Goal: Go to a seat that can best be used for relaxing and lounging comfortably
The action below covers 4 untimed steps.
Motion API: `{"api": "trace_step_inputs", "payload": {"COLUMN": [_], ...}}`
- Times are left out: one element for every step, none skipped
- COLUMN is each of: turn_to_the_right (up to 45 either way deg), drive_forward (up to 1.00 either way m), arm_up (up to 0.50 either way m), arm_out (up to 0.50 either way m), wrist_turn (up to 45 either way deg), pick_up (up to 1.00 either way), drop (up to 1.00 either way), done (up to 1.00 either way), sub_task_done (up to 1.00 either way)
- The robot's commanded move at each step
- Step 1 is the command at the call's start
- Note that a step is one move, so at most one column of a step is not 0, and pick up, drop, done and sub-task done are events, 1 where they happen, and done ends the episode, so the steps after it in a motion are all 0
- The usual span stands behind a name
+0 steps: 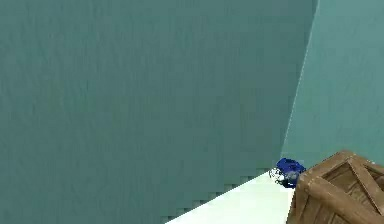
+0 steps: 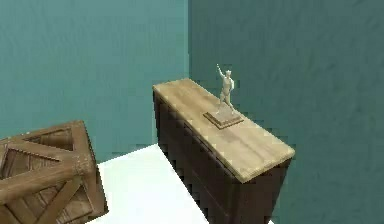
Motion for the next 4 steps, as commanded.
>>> {"api": "trace_step_inputs", "payload": {"turn_to_the_right": [-45.0,-45.0,-12.0,0.0], "drive_forward": [0.0,0.0,0.0,1.0], "arm_up": [0.0,0.0,0.0,0.0], "arm_out": [0.0,0.0,0.0,0.0], "wrist_turn": [0.0,0.0,0.0,0.0], "pick_up": [0.0,0.0,0.0,0.0], "drop": [0.0,0.0,0.0,0.0], "done": [0.0,0.0,0.0,0.0], "sub_task_done": [0.0,0.0,0.0,0.0]}}
